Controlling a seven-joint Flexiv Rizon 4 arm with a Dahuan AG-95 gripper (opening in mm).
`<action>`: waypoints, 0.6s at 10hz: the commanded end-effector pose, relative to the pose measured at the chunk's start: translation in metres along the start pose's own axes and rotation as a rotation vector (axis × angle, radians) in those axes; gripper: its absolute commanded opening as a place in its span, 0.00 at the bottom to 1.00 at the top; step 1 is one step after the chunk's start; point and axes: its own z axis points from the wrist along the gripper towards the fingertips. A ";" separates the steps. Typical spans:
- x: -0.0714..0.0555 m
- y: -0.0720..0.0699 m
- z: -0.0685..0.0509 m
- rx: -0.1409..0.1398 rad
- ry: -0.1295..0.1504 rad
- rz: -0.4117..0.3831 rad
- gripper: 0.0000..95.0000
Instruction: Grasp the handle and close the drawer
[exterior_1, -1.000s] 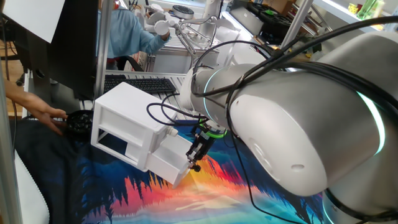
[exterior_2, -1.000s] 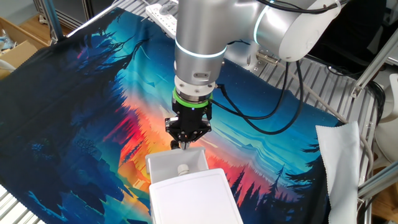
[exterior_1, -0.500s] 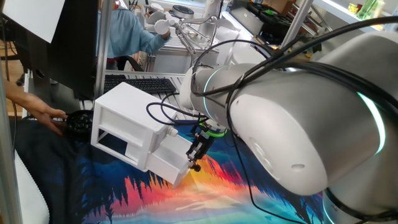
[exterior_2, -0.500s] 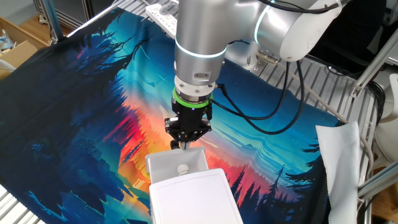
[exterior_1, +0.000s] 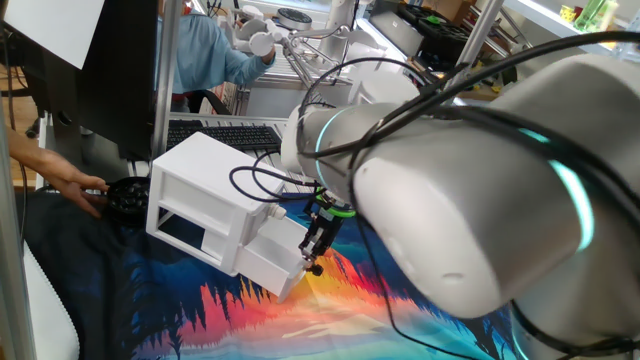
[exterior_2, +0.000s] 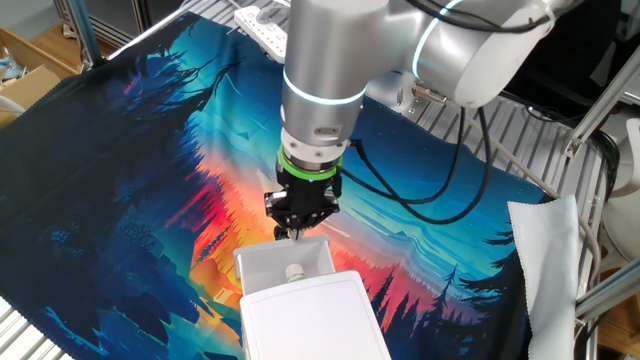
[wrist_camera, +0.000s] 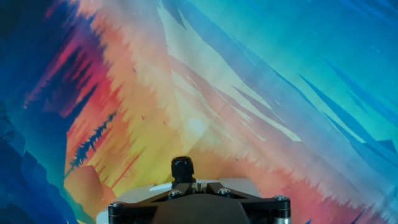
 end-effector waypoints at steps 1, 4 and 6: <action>-0.006 -0.001 -0.005 0.013 0.034 -0.008 0.00; -0.005 -0.001 -0.003 0.012 0.035 -0.001 0.00; -0.005 -0.001 0.002 0.012 0.038 -0.002 0.00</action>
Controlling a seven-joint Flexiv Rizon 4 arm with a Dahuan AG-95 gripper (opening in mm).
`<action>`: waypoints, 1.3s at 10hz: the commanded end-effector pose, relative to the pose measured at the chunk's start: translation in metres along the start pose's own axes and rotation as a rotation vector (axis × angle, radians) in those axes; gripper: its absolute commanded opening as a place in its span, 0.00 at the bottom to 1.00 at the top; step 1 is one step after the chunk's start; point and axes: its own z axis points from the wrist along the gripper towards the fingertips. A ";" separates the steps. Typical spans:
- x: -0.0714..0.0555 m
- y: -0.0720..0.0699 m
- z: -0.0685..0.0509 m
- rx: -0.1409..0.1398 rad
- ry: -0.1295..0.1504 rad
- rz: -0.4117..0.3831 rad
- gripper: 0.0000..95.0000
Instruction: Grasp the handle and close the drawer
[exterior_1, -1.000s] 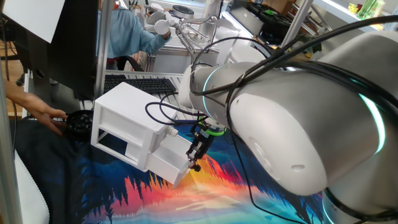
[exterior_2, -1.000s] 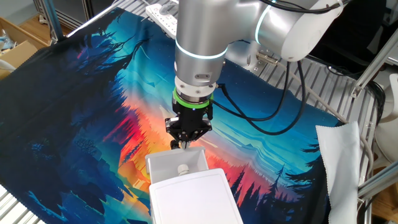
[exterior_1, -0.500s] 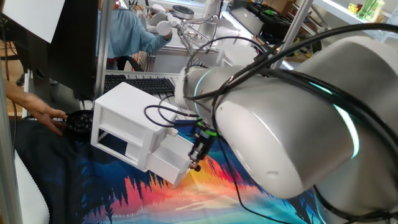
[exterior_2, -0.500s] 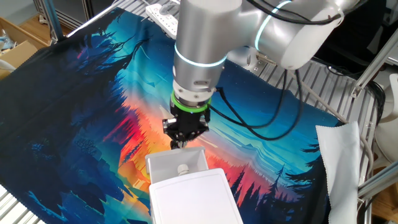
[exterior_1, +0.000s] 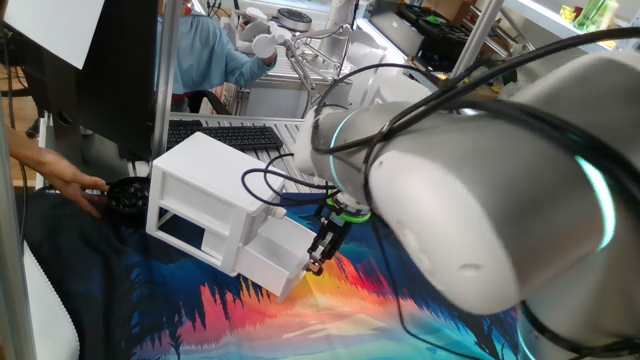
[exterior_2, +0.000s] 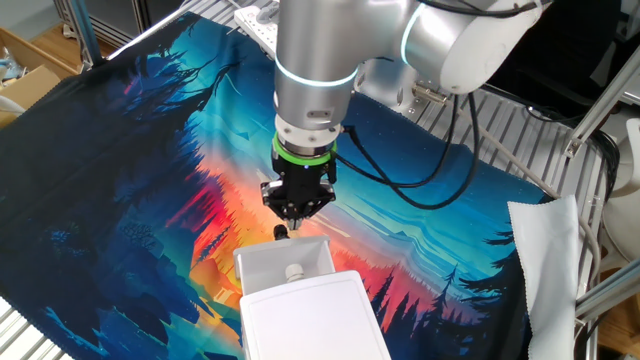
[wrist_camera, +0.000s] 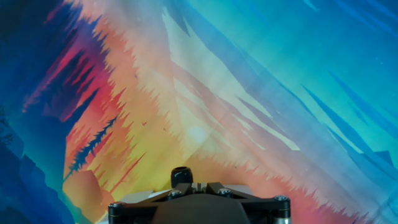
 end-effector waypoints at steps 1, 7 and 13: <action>0.002 0.002 0.006 0.002 0.006 -0.002 0.00; 0.004 0.001 0.015 -0.002 0.015 0.006 0.00; 0.014 0.000 0.013 0.003 0.023 0.035 0.00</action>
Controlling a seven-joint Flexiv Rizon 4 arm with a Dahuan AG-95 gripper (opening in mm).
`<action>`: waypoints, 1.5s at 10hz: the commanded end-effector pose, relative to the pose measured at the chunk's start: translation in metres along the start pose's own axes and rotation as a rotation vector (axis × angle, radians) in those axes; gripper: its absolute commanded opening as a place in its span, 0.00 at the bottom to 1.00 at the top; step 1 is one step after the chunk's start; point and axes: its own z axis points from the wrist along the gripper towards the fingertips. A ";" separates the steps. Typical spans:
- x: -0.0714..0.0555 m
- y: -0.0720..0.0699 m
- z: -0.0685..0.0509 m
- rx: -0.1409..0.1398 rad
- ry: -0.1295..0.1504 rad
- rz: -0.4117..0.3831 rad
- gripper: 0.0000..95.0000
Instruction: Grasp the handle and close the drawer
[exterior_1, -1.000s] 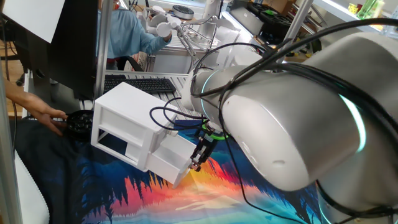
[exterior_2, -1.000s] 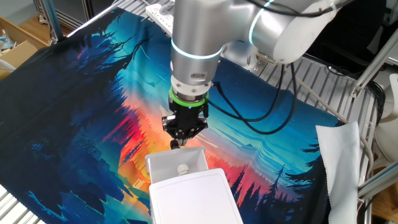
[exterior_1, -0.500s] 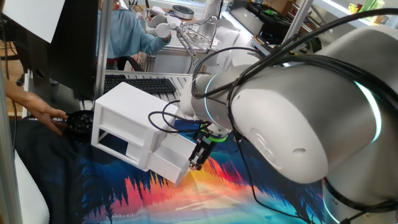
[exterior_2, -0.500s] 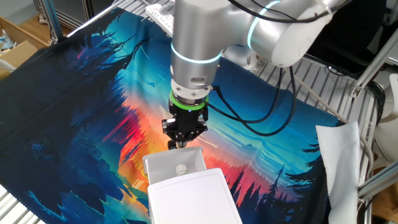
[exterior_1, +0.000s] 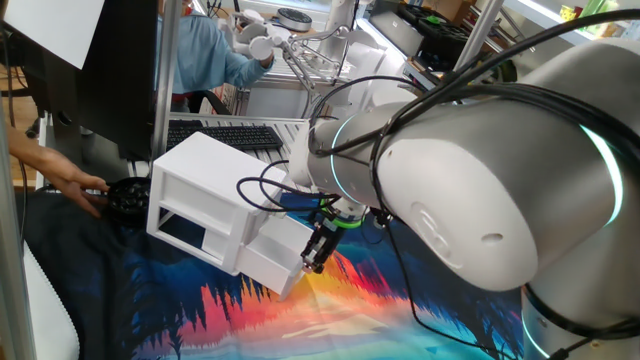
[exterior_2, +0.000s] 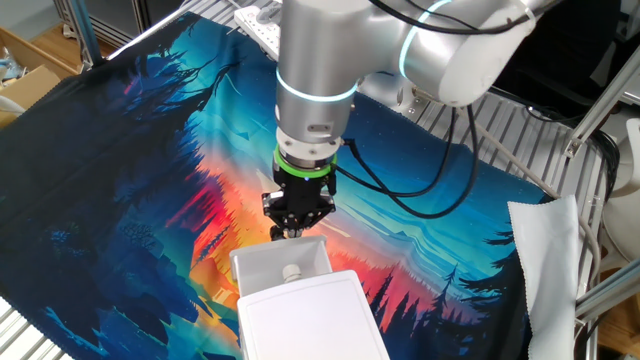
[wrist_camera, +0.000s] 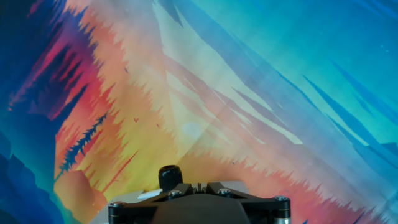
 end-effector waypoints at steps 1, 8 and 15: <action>0.003 0.003 0.001 -0.001 -0.006 0.002 0.00; 0.007 -0.003 0.005 -0.002 0.002 0.001 0.00; 0.011 -0.007 0.008 -0.003 0.011 0.004 0.00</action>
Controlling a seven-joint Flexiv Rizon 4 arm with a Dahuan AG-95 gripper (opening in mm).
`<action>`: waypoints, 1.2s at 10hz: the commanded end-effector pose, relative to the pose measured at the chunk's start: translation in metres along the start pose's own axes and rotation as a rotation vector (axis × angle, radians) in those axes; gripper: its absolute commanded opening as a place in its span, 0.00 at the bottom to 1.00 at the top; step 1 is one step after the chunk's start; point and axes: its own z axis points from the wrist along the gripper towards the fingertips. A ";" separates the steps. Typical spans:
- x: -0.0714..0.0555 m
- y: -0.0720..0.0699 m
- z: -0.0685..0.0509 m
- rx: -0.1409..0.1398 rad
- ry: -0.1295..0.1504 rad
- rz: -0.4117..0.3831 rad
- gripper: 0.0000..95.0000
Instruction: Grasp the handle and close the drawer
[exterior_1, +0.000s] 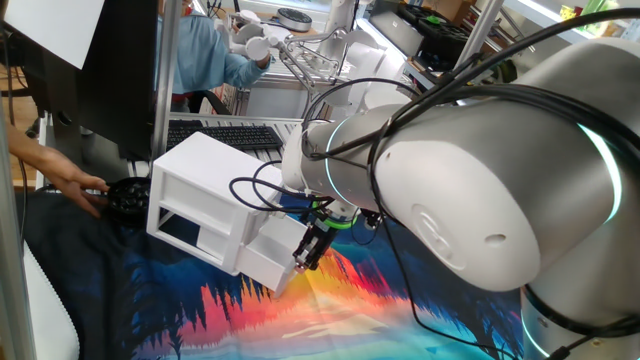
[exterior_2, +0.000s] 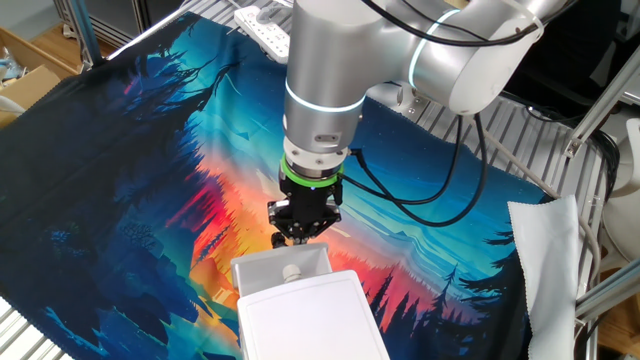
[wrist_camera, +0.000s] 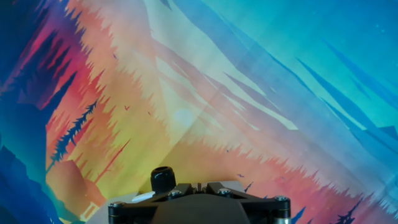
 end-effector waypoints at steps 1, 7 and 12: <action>0.000 0.000 0.001 0.001 0.001 0.001 0.00; 0.004 0.001 0.000 0.002 0.001 -0.008 0.00; 0.004 0.003 0.000 -0.002 -0.006 -0.042 0.00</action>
